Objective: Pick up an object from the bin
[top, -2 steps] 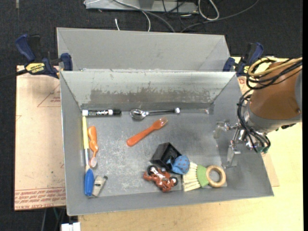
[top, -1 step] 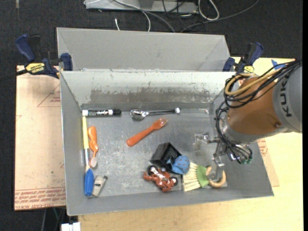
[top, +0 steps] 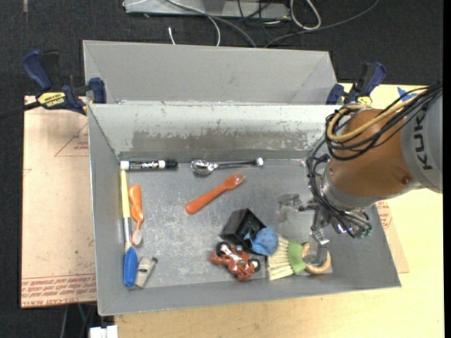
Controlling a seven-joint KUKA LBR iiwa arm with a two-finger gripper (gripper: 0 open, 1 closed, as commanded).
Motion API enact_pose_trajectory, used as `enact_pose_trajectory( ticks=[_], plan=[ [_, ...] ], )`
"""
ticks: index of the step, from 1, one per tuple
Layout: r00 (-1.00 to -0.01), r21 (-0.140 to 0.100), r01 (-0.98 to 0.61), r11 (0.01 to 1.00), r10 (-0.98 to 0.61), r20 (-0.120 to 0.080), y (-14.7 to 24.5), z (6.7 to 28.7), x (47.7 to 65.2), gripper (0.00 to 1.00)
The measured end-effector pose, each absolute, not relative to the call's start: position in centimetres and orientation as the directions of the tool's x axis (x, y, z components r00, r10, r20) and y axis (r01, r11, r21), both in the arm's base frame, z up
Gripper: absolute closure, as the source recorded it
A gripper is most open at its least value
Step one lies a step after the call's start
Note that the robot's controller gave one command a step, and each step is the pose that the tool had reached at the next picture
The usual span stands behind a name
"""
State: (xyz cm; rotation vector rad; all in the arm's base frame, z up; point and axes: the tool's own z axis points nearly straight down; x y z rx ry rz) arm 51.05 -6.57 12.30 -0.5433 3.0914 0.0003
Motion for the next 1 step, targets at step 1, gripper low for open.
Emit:
enact_pose_trajectory(
  ticks=[1],
  plan=[
    [-0.868, 0.005, -0.497, 0.868, -0.497, -0.007, -1.16, 10.04, 48.21, 0.0]
  ],
)
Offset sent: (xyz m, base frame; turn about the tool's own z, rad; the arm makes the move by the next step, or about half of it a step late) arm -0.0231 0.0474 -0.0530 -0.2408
